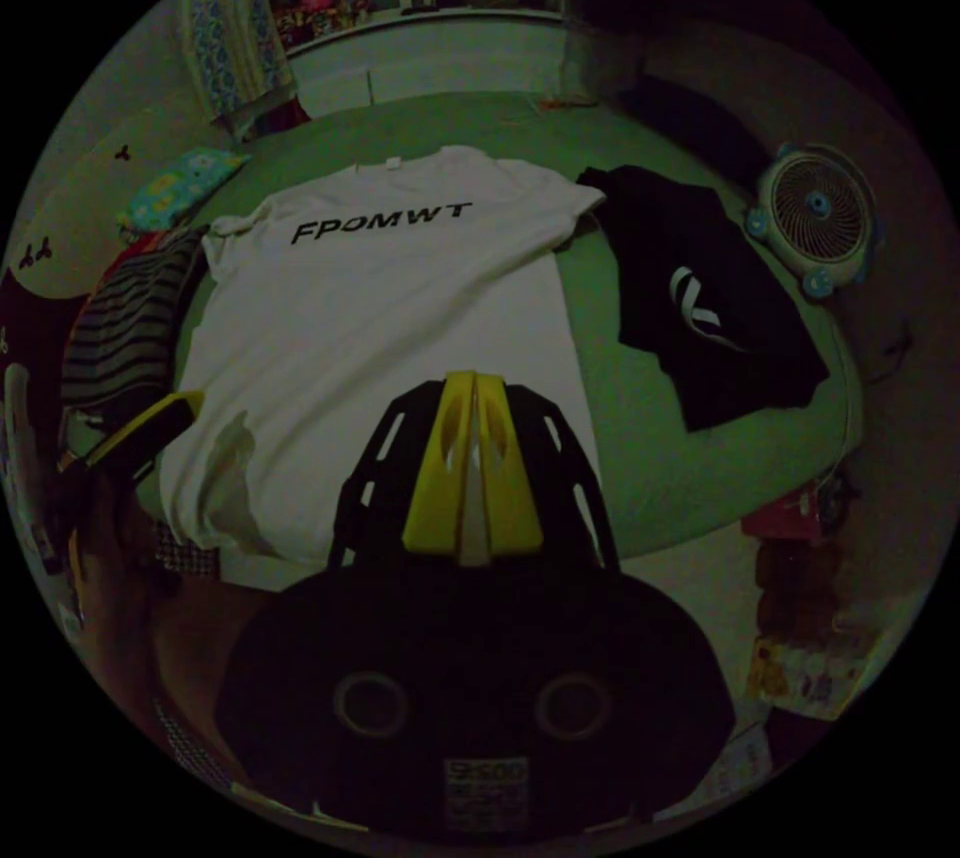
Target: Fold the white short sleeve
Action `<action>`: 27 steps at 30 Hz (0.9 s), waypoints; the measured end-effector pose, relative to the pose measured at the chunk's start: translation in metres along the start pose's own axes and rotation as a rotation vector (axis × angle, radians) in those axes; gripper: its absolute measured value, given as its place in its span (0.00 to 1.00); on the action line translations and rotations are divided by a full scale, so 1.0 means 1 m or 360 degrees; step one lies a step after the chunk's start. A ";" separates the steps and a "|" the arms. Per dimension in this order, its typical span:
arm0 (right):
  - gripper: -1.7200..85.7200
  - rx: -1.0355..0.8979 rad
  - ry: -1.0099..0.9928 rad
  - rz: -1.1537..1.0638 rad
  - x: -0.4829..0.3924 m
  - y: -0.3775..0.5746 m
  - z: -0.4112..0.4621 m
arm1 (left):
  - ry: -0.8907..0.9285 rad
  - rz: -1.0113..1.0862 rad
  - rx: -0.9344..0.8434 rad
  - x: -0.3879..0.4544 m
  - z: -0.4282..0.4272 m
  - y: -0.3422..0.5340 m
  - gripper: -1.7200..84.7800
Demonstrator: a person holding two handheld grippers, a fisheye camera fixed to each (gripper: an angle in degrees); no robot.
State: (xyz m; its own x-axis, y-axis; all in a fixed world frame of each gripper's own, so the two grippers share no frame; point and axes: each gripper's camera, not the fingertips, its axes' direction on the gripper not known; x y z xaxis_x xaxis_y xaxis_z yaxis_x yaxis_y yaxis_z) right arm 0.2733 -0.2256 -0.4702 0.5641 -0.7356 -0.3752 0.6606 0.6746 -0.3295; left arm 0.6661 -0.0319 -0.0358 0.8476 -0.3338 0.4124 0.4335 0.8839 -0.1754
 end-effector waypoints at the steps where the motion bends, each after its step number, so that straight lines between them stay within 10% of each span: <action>1: 0.01 -0.0001 0.0002 -0.0002 0.000 0.000 0.000 | 0.0003 -0.0002 -0.0001 -0.002 0.000 0.000 0.02; 27: 0.01 -0.0008 0.0034 -0.0013 0.015 -0.009 -0.001 | 0.0007 0.0015 -0.0010 -0.060 0.014 -0.005 0.02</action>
State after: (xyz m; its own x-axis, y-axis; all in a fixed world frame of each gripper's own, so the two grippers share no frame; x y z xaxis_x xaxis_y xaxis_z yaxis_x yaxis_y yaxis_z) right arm 0.2752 -0.2429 -0.4733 0.5480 -0.7397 -0.3907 0.6625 0.6689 -0.3372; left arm 0.6087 -0.0119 -0.0467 0.8529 -0.3270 0.4069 0.4274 0.8850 -0.1848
